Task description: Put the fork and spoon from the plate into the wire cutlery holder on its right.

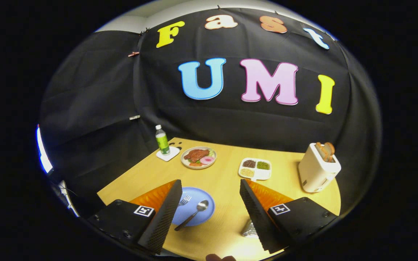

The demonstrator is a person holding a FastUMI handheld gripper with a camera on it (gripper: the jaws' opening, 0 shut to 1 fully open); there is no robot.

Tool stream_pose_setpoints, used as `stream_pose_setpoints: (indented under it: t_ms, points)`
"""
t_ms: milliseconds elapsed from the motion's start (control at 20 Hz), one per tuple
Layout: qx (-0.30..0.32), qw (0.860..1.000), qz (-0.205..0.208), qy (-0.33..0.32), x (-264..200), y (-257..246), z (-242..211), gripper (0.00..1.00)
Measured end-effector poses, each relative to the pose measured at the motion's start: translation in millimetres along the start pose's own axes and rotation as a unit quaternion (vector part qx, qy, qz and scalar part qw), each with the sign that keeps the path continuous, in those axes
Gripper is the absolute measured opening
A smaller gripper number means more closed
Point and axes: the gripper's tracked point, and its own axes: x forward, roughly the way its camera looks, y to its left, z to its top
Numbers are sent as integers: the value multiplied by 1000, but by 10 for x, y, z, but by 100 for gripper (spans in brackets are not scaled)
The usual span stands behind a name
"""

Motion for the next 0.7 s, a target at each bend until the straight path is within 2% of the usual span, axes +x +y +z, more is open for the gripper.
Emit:
stream_pose_setpoints:
  t_ms: [350, 700]
  points:
    - [-36, 992, 12, 122, 495, 434, -811, 100]
    - [-54, 972, 0, 228, 1015, 570, -1616, 98]
